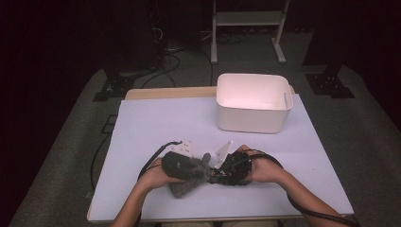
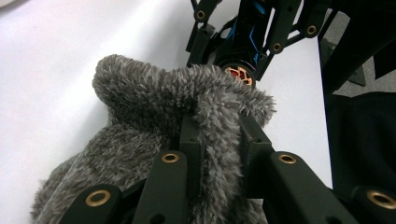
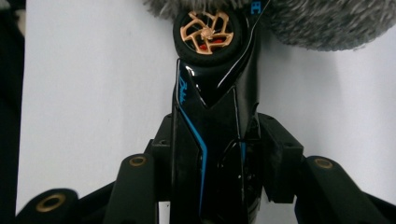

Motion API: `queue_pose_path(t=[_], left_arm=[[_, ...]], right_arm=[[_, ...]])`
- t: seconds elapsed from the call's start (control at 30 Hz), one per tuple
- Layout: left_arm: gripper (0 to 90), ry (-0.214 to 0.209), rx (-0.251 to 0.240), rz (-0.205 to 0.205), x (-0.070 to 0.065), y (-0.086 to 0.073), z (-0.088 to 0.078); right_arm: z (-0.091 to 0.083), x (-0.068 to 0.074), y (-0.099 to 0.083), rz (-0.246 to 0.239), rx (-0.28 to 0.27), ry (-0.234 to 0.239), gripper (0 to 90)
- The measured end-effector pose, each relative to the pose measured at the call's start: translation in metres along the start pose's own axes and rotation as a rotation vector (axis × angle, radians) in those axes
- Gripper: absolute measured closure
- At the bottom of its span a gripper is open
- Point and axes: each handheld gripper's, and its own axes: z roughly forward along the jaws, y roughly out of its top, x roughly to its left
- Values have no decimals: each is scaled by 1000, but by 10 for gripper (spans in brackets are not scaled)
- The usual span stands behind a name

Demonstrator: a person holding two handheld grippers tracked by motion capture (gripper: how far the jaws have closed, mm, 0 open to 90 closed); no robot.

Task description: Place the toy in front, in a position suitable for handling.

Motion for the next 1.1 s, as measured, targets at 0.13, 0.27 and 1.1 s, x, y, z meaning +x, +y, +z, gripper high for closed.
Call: queue_pose_path(t=[0.13,0.27,1.1], left_arm=[[757,24,-35,22,-1,12,-16],[758,49,-69,65,-8,35,-37],[756,55,-85,120,-16,60,-48]], right_arm=[[-4,-4,-3,38,-111,21,551],[-10,-5,3,55,-211,12,551],[-29,-4,-12,122,-415,8,553]])
